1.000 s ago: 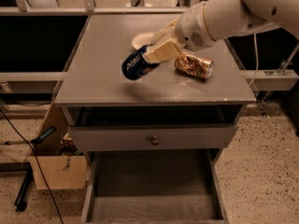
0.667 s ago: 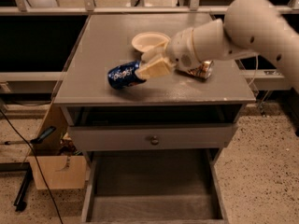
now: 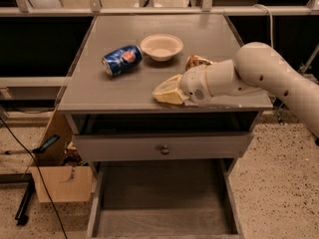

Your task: Pick pepsi can from middle drawer and place on counter

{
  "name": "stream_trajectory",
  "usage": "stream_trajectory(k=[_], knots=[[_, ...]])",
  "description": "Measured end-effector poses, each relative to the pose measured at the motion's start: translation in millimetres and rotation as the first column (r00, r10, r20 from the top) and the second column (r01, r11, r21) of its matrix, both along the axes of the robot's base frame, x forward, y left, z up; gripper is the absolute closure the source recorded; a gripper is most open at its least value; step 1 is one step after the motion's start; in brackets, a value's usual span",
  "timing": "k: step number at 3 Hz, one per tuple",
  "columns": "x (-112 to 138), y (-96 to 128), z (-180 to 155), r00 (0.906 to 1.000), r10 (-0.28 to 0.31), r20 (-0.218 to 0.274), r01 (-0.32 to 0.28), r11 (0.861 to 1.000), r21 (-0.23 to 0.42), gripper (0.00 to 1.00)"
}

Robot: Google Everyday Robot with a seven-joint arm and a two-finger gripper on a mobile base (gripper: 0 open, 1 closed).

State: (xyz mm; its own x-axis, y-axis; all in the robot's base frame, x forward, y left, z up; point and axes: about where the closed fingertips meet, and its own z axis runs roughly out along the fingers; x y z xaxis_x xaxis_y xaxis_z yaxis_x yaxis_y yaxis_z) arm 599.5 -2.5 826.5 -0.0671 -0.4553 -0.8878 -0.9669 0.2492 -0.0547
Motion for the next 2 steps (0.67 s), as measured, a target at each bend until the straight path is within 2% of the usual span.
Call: stream_trajectory(k=[2], knots=[[0.0,0.0,0.0,1.0,0.0,0.0,0.0,1.0,0.0,0.27]])
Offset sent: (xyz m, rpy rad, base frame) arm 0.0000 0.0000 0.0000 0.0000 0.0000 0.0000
